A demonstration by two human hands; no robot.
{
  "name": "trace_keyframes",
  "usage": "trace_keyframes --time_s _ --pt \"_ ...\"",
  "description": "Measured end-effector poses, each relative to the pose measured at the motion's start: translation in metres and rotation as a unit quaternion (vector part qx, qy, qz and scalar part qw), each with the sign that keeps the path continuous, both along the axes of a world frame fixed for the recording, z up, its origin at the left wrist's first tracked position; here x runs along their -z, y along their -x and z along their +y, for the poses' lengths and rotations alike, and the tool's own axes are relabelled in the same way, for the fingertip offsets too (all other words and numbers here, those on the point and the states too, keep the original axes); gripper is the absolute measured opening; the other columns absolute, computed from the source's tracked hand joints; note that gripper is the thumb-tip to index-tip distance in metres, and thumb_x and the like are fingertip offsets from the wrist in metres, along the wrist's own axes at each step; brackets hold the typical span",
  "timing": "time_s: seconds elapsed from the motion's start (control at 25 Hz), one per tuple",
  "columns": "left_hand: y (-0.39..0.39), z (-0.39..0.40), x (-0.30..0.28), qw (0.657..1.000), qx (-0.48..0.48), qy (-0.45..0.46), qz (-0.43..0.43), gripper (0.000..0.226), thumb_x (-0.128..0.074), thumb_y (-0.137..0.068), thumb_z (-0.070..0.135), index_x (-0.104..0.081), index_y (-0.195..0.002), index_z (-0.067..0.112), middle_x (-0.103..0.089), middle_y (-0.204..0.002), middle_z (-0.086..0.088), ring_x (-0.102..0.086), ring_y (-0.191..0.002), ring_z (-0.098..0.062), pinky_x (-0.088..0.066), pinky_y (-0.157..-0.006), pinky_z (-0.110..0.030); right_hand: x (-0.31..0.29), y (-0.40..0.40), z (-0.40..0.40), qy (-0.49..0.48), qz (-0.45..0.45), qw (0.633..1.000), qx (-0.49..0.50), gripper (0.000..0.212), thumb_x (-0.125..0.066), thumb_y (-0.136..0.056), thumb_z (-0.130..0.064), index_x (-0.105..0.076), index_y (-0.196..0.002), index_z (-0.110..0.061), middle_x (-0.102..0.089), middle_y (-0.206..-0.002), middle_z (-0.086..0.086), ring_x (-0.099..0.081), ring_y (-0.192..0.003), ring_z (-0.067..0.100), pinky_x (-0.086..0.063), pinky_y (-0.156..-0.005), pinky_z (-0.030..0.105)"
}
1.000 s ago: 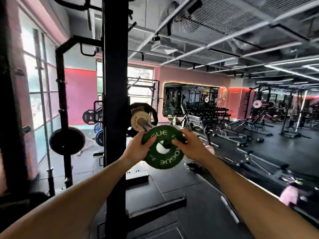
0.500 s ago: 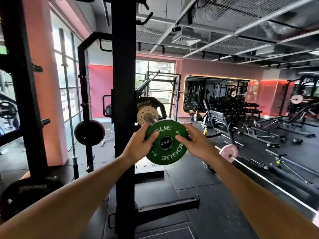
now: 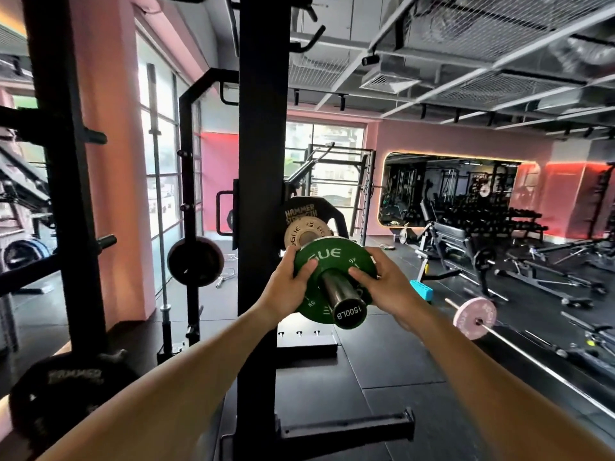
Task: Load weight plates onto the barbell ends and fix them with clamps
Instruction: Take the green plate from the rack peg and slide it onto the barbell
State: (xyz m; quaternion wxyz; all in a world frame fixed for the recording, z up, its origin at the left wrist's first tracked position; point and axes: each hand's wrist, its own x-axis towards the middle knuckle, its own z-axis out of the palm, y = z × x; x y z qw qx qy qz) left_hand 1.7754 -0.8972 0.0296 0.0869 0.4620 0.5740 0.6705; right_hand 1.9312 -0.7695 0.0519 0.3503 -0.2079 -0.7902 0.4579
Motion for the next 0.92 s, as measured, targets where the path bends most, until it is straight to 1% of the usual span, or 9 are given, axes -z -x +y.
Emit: trace_keyframes --time_s 0.12,0.28,0.36,0.44,0.52,0.6,0.76,0.84,0.92 --pt "0.03 0.021 0.002 1.0 0.018 -0.006 0.004 0.008 -0.057 -0.103 0.024 -0.054 -0.108 0.029 -0.067 -0.096 -0.003 -0.068 -0.079 -0.008 -0.055 -0.064 -0.022 -0.003 0.02 0.02 -0.006 -0.005 1.0 -0.007 0.037 -0.07 -0.094 -0.025 -0.056 -0.128 -0.031 -0.069 -0.116 0.001 -0.067 -0.107 0.023 -0.056 -0.094 0.054" --pt "0.071 0.049 0.001 0.999 0.033 0.01 0.007 0.013 -0.056 -0.103 0.022 -0.051 -0.114 0.026 -0.066 -0.108 -0.011 -0.067 -0.094 -0.023 -0.057 -0.073 -0.029 -0.009 0.054 0.044 -0.042 -0.029 0.999 -0.001 0.035 -0.068 -0.095 -0.024 -0.055 -0.128 -0.025 -0.068 -0.117 0.003 -0.066 -0.108 0.023 -0.055 -0.096 0.052" --pt "0.092 0.065 -0.001 0.999 0.029 0.011 0.012 0.021 -0.056 -0.103 0.021 -0.049 -0.123 0.021 -0.067 -0.108 -0.011 -0.065 -0.091 -0.017 -0.056 -0.072 -0.024 -0.012 0.076 0.058 -0.078 -0.041 0.996 0.016 0.036 -0.067 -0.096 -0.025 -0.055 -0.13 -0.022 -0.066 -0.119 0.003 -0.064 -0.109 0.023 -0.054 -0.097 0.046" --pt "0.113 0.083 0.0 0.995 -0.036 0.053 0.075 0.036 -0.055 -0.103 0.029 -0.044 -0.134 0.018 -0.064 -0.115 -0.011 -0.06 -0.097 -0.016 -0.054 -0.087 -0.035 -0.014 0.096 0.074 -0.109 -0.052 0.992 0.026 0.035 -0.068 -0.096 -0.025 -0.056 -0.129 -0.02 -0.065 -0.119 0.001 -0.062 -0.11 0.022 -0.051 -0.091 0.035" --pt "0.13 0.096 0.001 0.958 -0.174 0.147 0.172 0.046 -0.051 -0.1 0.048 -0.037 -0.14 0.029 -0.049 -0.125 -0.005 -0.044 -0.115 -0.022 -0.038 -0.104 -0.05 -0.014 0.113 0.088 -0.12 -0.062 0.99 0.03 0.034 -0.069 -0.095 -0.025 -0.057 -0.127 -0.019 -0.065 -0.116 0.001 -0.062 -0.109 0.022 -0.049 -0.086 0.031" --pt "0.141 0.105 -0.001 0.933 -0.241 0.187 0.192 0.055 -0.048 -0.097 0.059 -0.029 -0.145 0.04 -0.031 -0.143 -0.008 -0.026 -0.135 -0.029 -0.023 -0.112 -0.058 -0.01 0.13 0.102 -0.129 -0.066 0.988 0.058 0.038 -0.073 -0.092 -0.027 -0.059 -0.126 -0.019 -0.065 -0.117 0.004 -0.062 -0.107 0.024 -0.047 -0.087 0.031" --pt "0.154 0.125 -0.008 0.94 -0.246 0.164 0.171 0.086 -0.053 -0.096 0.058 0.002 -0.159 0.038 0.006 -0.166 -0.014 0.007 -0.153 -0.032 -0.007 -0.116 -0.069 -0.005 0.154 0.13 -0.179 -0.044 0.974 0.134 0.065 -0.084 -0.08 -0.033 -0.055 -0.137 -0.026 -0.054 -0.13 0.009 -0.047 -0.127 0.028 -0.038 -0.103 0.033" --pt "0.16 0.132 -0.011 0.949 -0.231 0.161 0.14 0.095 -0.056 -0.096 0.053 0.011 -0.159 0.032 0.014 -0.167 -0.012 0.013 -0.154 -0.03 -0.008 -0.117 -0.07 -0.007 0.165 0.141 -0.193 -0.047 0.972 0.123 0.082 -0.083 -0.08 -0.033 -0.041 -0.151 -0.028 -0.05 -0.145 0.008 -0.039 -0.137 0.026 -0.032 -0.112 0.036" --pt "0.165 0.138 -0.012 0.954 -0.225 0.154 0.124 0.096 -0.057 -0.097 0.049 0.012 -0.159 0.025 0.015 -0.168 -0.014 0.014 -0.154 -0.03 -0.014 -0.119 -0.067 -0.007 0.179 0.15 -0.209 -0.054 0.971 0.1 0.087 -0.081 -0.083 -0.031 -0.032 -0.156 -0.026 -0.049 -0.149 0.005 -0.039 -0.138 0.023 -0.033 -0.111 0.034"
